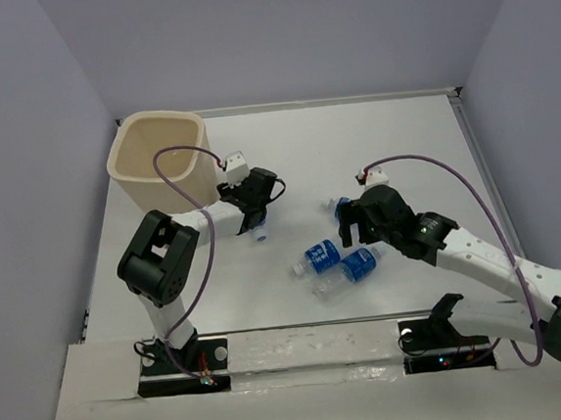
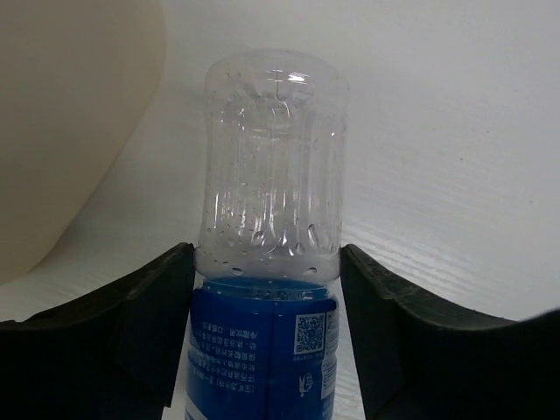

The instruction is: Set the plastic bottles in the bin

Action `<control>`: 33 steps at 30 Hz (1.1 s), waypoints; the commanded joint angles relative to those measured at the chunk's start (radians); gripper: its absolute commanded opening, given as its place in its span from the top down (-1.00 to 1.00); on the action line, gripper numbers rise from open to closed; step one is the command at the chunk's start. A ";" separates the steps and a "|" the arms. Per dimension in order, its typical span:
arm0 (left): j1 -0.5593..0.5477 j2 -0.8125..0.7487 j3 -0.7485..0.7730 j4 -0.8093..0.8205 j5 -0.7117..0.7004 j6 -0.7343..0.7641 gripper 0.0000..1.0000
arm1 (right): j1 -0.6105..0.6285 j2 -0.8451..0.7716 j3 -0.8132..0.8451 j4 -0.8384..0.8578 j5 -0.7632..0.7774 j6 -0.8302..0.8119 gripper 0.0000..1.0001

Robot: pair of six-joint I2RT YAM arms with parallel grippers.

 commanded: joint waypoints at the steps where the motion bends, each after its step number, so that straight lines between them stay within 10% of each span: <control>1: -0.003 -0.010 0.023 0.067 -0.013 0.045 -0.21 | -0.082 0.136 0.117 -0.075 0.056 -0.097 -0.98; 11: -0.003 -0.021 -0.044 0.136 0.084 0.057 0.23 | -0.216 0.476 0.401 -0.137 -0.063 -0.367 -0.99; 24: -0.015 -0.298 -0.072 0.187 0.216 0.059 0.25 | -0.256 0.780 0.551 -0.197 -0.199 -0.585 -0.98; 33: -0.032 -0.511 0.080 0.190 0.242 0.091 0.25 | -0.296 0.853 0.584 -0.156 -0.168 -0.610 -0.59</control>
